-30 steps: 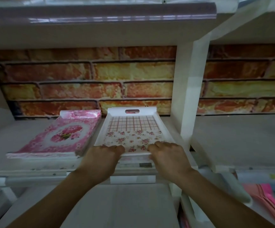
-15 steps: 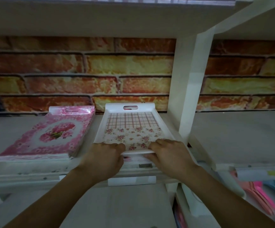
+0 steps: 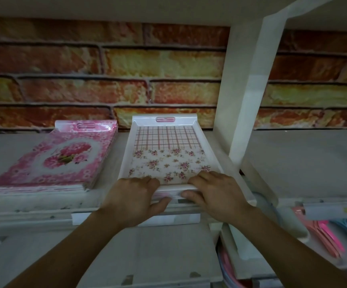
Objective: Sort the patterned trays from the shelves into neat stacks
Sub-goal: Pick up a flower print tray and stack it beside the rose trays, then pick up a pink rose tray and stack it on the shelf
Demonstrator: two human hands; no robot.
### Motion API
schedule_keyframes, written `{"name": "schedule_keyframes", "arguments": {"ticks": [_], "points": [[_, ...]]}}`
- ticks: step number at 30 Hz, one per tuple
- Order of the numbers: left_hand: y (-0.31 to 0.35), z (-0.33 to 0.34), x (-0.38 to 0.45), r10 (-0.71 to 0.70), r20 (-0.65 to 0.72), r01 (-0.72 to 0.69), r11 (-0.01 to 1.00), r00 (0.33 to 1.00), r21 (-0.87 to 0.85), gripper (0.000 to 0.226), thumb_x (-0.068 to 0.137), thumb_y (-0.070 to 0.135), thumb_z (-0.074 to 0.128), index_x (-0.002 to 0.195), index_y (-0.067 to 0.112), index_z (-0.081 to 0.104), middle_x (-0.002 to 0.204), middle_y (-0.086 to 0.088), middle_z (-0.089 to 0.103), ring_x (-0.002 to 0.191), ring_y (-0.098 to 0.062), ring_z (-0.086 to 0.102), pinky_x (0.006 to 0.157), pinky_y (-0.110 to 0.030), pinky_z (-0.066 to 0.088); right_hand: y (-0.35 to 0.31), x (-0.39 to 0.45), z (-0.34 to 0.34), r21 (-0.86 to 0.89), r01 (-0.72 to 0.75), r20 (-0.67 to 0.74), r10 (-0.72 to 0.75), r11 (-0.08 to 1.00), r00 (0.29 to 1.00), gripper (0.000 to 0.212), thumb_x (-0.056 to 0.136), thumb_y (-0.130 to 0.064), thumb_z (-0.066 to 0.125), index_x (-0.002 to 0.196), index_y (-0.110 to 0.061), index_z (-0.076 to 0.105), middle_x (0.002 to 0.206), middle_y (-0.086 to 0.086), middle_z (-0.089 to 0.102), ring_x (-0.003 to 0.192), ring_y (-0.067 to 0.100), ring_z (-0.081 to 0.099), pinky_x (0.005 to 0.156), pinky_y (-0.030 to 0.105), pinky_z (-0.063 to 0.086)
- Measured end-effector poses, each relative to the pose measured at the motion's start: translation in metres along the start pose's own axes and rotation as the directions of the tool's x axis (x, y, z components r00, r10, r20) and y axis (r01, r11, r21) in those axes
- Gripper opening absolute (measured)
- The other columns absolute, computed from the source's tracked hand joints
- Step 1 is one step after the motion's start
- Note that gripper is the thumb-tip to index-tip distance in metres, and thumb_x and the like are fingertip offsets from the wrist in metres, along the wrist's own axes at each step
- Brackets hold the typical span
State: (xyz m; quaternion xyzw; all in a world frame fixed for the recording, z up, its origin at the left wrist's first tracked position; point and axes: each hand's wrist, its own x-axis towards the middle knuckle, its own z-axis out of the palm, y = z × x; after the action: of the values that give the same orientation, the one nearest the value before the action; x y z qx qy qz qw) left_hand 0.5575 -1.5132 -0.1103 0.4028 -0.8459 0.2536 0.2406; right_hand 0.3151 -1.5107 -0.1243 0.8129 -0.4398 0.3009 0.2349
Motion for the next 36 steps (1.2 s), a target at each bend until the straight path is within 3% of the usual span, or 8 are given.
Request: {"name": "schedule_keyframes", "arguments": {"ticks": [5,17,26,29,32,36], "points": [[0.0,0.005,-0.001,-0.007,0.019,0.006,1.0,1.0,0.022,0.049,0.078,0.067,0.045,0.077,0.022,0.065,0.061,0.006,0.062,0.045,-0.014,0.057,0.041,-0.023,0.037,-0.001,-0.003,0.007,-0.045,0.002,-0.011,-0.002,0.999,1.0,0.054,0.092,-0.068,0.037,0.086,-0.023,0.066,0.078,-0.004,0.064,0.064,0.015,0.059,0.055,0.027,0.044],[-0.001,0.01,0.0,-0.018,0.058,0.018,1.0,0.998,0.004,0.05,0.079,0.067,0.045,0.076,0.021,0.062,0.058,0.005,0.059,0.043,-0.017,0.055,0.04,-0.023,0.04,-0.002,-0.004,0.01,-0.064,-0.038,-0.027,0.037,0.997,0.999,0.049,0.09,-0.066,0.045,0.083,-0.023,0.067,0.075,-0.005,0.064,0.062,0.016,0.058,0.054,0.027,0.044],[0.004,0.003,-0.001,-0.067,0.11,0.07,0.997,0.992,-0.017,0.054,0.079,0.066,0.04,0.084,0.019,0.066,0.066,0.002,0.064,0.05,-0.018,0.058,0.044,-0.027,0.046,-0.012,-0.004,-0.006,-0.106,-0.107,0.092,0.117,0.989,0.989,0.05,0.089,-0.065,0.042,0.095,-0.023,0.068,0.085,-0.004,0.067,0.069,0.016,0.063,0.062,0.026,0.044],[0.01,0.003,-0.003,-0.114,0.124,0.119,0.992,0.986,-0.032,0.059,0.079,0.064,0.04,0.095,0.014,0.067,0.083,-0.005,0.069,0.074,-0.026,0.064,0.065,-0.039,0.053,-0.02,-0.014,-0.02,-0.116,-0.163,0.141,0.179,0.98,0.974,0.053,0.09,-0.064,0.042,0.113,-0.022,0.064,0.105,-0.001,0.067,0.091,0.021,0.064,0.079,0.035,0.048],[0.028,-0.001,0.0,-0.078,0.105,0.082,0.996,0.991,-0.042,0.065,0.079,0.063,0.04,0.111,0.011,0.064,0.113,-0.012,0.066,0.11,-0.037,0.058,0.091,-0.057,0.042,-0.027,-0.031,-0.041,-0.161,-0.231,0.189,0.26,0.96,0.947,0.059,0.092,-0.064,0.038,0.13,-0.022,0.055,0.127,0.004,0.059,0.115,0.024,0.055,0.096,0.044,0.043],[0.066,-0.007,0.012,0.007,0.111,0.008,0.991,0.994,-0.133,0.07,0.08,0.063,0.036,0.12,0.012,0.061,0.129,-0.014,0.058,0.126,-0.037,0.047,0.099,-0.066,0.03,-0.03,-0.061,-0.074,-0.23,-0.362,0.222,0.411,0.903,0.884,0.065,0.093,-0.067,0.032,0.135,-0.021,0.051,0.135,0.007,0.053,0.124,0.026,0.049,0.101,0.046,0.039]]}}
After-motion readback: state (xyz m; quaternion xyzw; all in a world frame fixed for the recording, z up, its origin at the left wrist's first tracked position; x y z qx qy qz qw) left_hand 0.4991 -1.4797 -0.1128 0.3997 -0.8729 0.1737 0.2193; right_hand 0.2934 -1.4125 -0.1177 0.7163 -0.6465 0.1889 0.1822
